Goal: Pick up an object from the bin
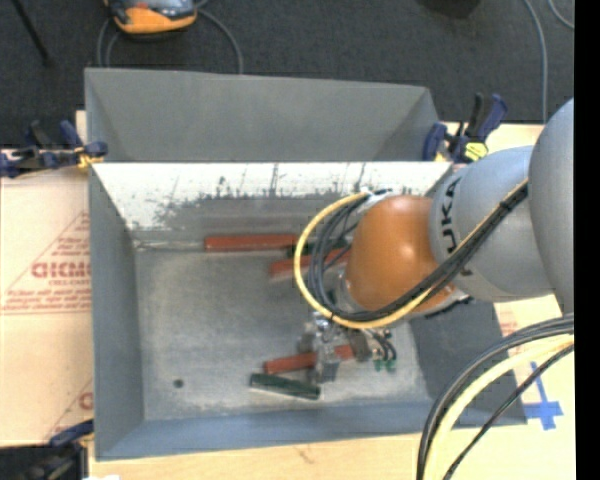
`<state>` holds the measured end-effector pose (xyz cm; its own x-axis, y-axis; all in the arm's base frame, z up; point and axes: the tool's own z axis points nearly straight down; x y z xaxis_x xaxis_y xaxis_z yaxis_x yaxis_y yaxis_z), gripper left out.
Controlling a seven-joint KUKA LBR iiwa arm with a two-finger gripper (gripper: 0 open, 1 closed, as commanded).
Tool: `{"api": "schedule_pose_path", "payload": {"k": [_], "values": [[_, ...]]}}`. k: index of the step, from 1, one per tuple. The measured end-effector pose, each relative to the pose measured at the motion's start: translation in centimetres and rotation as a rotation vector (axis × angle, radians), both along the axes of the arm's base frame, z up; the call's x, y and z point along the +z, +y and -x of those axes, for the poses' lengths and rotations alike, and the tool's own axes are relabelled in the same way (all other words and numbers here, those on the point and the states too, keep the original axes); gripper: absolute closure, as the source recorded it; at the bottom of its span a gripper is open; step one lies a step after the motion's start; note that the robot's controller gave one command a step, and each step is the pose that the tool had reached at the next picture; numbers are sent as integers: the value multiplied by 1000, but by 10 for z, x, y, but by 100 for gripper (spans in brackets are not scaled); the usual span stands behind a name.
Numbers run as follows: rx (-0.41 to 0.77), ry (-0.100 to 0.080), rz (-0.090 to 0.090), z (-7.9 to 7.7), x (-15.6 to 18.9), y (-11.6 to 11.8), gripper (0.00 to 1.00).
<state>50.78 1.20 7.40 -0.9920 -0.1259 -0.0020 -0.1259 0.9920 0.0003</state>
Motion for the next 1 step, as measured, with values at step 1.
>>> {"api": "schedule_pose_path", "payload": {"k": [1], "values": [[337, -3, 1, 9, 96, 11, 100]]}}
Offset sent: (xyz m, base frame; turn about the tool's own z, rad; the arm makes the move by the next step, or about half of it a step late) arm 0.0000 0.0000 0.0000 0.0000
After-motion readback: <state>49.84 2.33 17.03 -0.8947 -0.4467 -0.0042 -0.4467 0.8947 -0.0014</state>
